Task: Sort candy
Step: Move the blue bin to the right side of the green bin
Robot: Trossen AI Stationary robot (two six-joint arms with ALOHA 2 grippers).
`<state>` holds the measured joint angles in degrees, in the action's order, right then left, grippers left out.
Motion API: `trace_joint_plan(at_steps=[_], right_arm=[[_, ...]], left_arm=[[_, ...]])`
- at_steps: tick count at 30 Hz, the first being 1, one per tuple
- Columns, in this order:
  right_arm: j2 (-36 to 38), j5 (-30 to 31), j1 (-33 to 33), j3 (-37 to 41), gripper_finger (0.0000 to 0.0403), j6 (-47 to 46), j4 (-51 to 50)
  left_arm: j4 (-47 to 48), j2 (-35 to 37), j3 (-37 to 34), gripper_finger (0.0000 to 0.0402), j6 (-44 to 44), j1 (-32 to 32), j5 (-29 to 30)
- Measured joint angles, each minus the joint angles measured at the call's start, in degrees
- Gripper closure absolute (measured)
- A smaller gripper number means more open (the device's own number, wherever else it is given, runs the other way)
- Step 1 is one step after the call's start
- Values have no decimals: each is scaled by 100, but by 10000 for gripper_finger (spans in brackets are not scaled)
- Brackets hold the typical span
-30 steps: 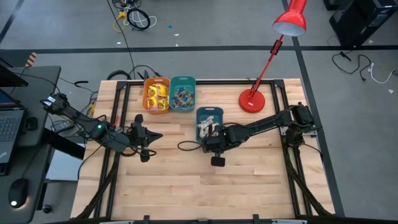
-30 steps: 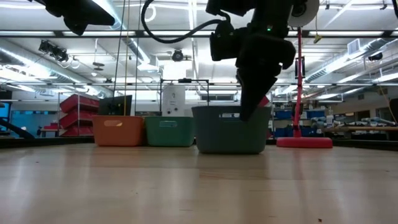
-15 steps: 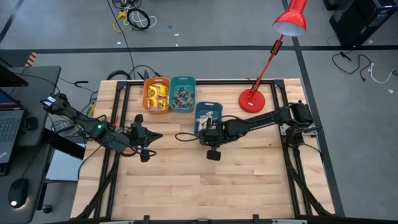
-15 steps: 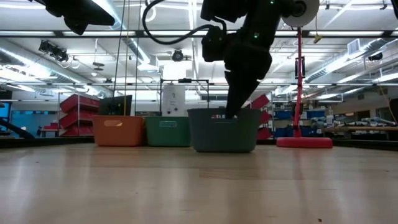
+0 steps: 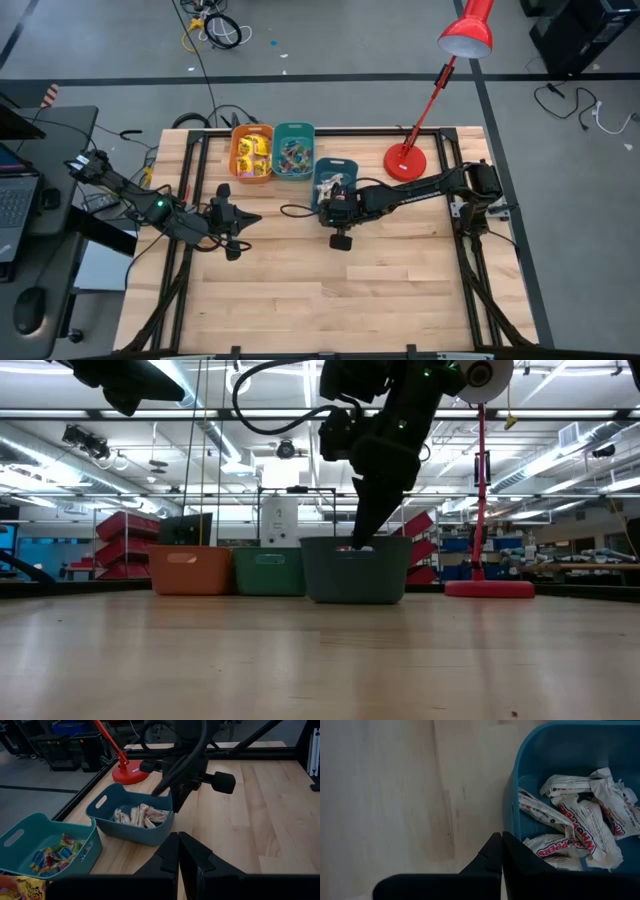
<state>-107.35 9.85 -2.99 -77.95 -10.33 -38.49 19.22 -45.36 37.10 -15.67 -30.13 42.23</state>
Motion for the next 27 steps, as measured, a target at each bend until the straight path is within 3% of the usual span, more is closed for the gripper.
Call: trace_joint_plan(at_steps=[27], right_arm=[[-2, 273, 537, -2, 403, 663, -270]], left_arm=[[2, 0, 0, 387, 30, 0, 1]])
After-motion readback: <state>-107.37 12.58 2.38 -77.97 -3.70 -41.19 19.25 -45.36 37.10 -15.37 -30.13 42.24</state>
